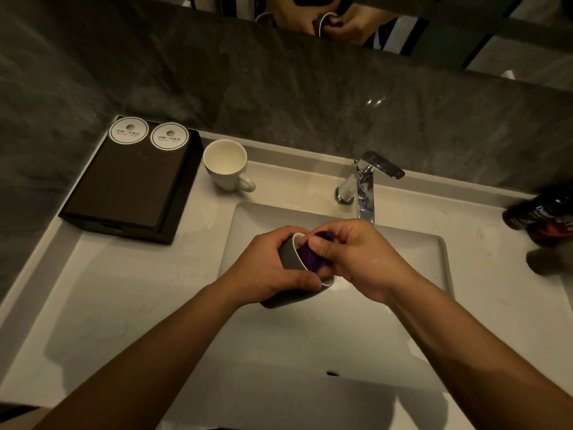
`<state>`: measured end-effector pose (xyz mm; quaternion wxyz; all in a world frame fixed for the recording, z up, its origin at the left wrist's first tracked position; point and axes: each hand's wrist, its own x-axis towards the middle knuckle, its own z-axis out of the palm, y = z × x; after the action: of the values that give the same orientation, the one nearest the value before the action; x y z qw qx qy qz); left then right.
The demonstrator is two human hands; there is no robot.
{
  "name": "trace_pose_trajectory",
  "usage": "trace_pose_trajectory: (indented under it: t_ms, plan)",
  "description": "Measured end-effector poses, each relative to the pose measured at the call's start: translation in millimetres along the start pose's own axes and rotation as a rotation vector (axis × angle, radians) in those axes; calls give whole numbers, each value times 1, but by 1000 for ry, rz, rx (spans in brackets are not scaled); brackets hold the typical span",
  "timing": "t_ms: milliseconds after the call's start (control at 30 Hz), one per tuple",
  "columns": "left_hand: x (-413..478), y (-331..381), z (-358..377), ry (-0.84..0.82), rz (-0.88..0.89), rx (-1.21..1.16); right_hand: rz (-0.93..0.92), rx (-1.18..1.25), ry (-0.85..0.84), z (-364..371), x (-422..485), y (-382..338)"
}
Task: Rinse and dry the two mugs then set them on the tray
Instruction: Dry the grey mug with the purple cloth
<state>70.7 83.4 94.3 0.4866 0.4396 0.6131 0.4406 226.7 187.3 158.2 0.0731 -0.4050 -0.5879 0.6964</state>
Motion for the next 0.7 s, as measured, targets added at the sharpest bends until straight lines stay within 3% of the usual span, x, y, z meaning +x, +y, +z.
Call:
trace_pose_trajectory:
  t_ms: [167,267,500,600,700]
  plan:
    - [5,-3,-7,48,9,14,143,520,157,8,6,1]
    - [8,-9,-12,106,-13,-68,28,663,234,0,8,-1]
    - [6,-20,-7,479,-298,-618,-456,407,522,-26,-8,-24]
    - [12,-8,-4,549,-363,-894,-499,153,664,-15,-9,-28]
    - [20,10,10,512,-343,-1071,-455,47,794,22,10,-21]
